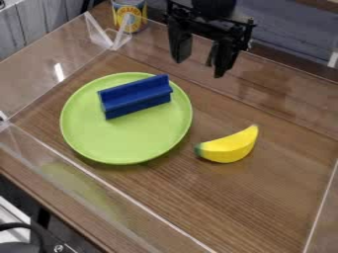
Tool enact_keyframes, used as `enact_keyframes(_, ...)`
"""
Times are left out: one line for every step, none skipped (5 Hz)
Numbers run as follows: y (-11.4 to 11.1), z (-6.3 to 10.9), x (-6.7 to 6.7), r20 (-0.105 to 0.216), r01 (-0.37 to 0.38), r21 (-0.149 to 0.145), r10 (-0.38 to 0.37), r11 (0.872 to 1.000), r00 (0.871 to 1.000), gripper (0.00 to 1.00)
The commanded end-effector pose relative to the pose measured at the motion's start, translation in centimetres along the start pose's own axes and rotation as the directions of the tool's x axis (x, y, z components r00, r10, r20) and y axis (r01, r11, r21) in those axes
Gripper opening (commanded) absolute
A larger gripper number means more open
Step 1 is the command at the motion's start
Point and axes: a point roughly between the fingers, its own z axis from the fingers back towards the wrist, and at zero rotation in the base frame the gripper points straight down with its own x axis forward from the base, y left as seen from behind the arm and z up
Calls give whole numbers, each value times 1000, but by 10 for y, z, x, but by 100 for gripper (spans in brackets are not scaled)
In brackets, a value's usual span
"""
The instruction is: Put the banana in the green plate
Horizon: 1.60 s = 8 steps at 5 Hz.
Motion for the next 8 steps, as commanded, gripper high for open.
enact_keyframes(-10, -8, -1, -4, -11, -3, 11, 1000, 1000, 100)
enact_keyframes(-18, -18, -7, 0, 32, -6, -32, 999, 999, 100)
enact_keyframes(-26, -24, -15, 26, 115, -7, -115, 993, 993, 100)
enact_keyframes(-40, -30, -18, 46, 142, -10, -142, 990, 989, 100)
enact_keyframes(-55, -39, -20, 64, 158, -16, -157, 987, 986, 100)
enact_keyframes(-69, -53, -16, 72, 226, -13, -224, 974, 972, 100)
enact_keyframes(-83, -71, -10, 86, 274, -12, -272, 962, 959, 100)
enact_keyframes(-84, -87, -11, 100, 307, -5, -305, 952, 947, 100)
